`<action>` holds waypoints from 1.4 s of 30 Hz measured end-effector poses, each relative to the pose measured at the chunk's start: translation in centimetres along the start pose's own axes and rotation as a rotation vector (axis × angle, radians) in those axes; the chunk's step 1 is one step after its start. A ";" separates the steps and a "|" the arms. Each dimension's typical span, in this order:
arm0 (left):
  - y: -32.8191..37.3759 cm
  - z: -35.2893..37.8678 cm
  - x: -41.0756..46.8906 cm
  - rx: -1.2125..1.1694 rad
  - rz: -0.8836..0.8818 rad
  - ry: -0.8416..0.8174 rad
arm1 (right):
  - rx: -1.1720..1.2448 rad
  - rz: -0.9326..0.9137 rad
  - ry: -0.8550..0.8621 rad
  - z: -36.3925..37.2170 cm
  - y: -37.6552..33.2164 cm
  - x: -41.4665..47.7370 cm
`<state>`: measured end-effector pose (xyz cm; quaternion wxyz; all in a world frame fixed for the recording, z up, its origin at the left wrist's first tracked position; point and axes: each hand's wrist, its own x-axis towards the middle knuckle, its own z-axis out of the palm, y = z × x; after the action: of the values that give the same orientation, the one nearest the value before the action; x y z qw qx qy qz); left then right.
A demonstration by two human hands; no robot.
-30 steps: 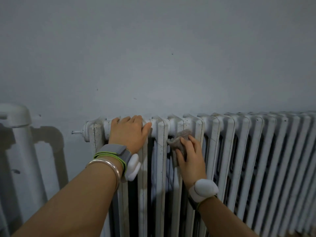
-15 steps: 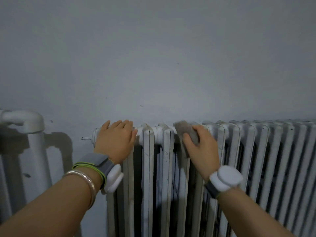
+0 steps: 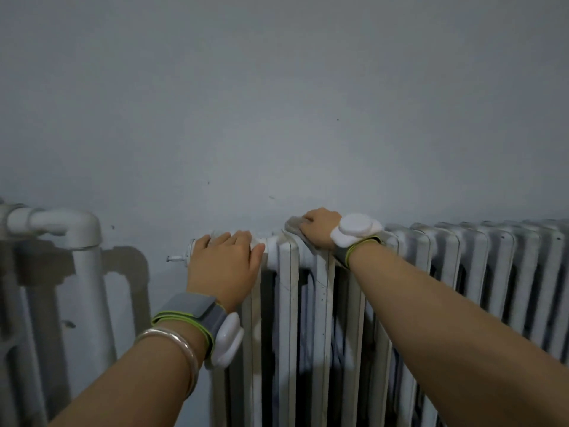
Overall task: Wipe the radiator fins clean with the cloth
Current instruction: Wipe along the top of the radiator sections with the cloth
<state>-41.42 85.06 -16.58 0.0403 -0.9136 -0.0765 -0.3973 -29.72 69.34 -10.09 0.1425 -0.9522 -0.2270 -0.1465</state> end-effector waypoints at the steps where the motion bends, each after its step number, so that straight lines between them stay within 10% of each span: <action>1: 0.0 0.1 0.0 0.005 0.001 0.001 | 0.037 0.014 -0.059 -0.1 -0.1 0.0; 16: 0.2 -0.5 -0.1 0.003 -0.008 -0.021 | 0.126 -0.068 0.132 0.5 0.5 -2.8; 30: 0.5 -1.5 -0.2 -0.005 -0.031 -0.155 | 0.291 -0.232 0.754 6.6 1.7 -8.1; 42: 0.7 -1.7 -0.3 -0.006 -0.045 -0.167 | 0.435 -0.145 0.653 11.2 2.5 -11.8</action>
<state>-42.72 84.08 -15.68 0.0223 -0.9418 -0.0989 -0.3205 -36.21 66.39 -24.90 0.3949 -0.7847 -0.2623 -0.3994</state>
